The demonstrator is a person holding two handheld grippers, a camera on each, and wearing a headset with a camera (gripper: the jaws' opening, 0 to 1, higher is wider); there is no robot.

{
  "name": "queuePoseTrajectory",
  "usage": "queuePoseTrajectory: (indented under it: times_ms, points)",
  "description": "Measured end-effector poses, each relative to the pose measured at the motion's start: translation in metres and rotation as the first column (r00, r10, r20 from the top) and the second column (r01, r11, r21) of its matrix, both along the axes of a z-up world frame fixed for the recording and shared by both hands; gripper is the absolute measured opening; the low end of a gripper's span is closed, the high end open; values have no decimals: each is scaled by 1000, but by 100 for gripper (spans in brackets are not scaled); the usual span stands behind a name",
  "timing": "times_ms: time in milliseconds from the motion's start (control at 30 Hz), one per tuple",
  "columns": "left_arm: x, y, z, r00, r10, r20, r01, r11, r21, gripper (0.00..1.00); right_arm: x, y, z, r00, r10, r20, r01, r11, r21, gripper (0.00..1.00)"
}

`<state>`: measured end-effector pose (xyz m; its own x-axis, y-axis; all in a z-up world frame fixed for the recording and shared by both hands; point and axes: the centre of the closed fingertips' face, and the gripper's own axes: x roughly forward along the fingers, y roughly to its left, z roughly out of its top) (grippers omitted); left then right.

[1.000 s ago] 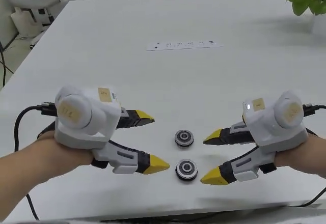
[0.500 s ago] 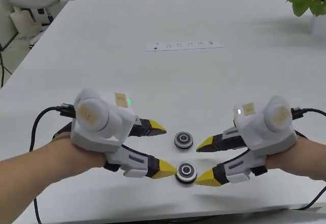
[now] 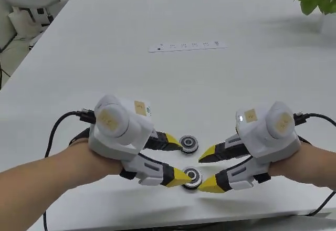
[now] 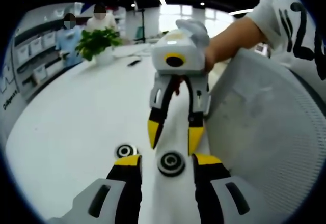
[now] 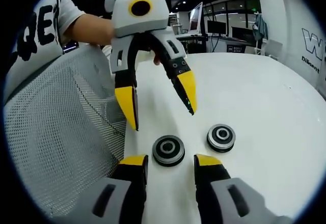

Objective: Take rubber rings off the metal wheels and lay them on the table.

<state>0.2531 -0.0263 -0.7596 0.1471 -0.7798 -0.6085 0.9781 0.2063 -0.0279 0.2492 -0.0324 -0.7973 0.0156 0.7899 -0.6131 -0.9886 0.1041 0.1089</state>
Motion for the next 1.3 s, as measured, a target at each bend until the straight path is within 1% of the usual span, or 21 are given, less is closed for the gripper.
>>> queuePoseTrajectory:
  times_ms: [267, 433, 600, 800, 867, 900, 933, 1033, 1167, 1200, 1233, 1300]
  points:
    - [-6, -10, -9, 999, -29, -24, 29, 999, 16, 33, 0, -1, -1, 1000, -10, -10, 10, 1000, 6, 31]
    - [-8, -12, -17, 999, -36, -38, 37, 999, 34, 28, -1, -1, -2, 1000, -8, -9, 8, 1000, 5, 31]
    - [-8, -14, -22, 999, -31, -41, 33, 998, 48, 24, -1, -2, -2, 1000, -13, -11, 13, 1000, 6, 30]
    - [-7, -11, -31, 999, -24, -37, 27, 996, 81, 20, -3, -2, -3, 1000, -6, -9, 6, 1000, -2, 30]
    - [-7, -10, -33, 999, -16, -39, 20, 996, 85, 20, -3, -2, -4, 1000, -5, -10, 5, 1000, -3, 30]
    - [-6, -9, -35, 999, -9, -37, 13, 995, 94, 19, -3, -2, -4, 1000, -4, -10, 4, 1000, -3, 30]
    - [-4, -9, -34, 1000, -10, -22, 12, 996, 92, 18, -3, -2, -4, 1000, -3, -9, 3, 1000, -4, 30]
    - [-4, -9, -34, 1000, -3, -22, 5, 996, 94, 17, -3, -2, -4, 1000, -5, -9, 5, 1000, -2, 30]
    - [-6, -11, -34, 1000, -17, 3, 17, 995, 97, 17, -2, -2, -4, 1000, -9, -6, 9, 1000, 0, 30]
    - [-9, -10, -36, 1000, -28, 1, 27, 993, 119, 17, -2, -1, -3, 1000, -8, -4, 8, 1000, 1, 29]
    - [-8, -11, -35, 1000, -22, 6, 21, 994, 110, 17, -2, -1, -3, 1000, -7, -2, 7, 1000, 1, 28]
    - [-9, -10, -33, 999, -30, 16, 28, 994, 108, 17, -2, -1, -3, 1000, -7, -2, 7, 1000, 1, 29]
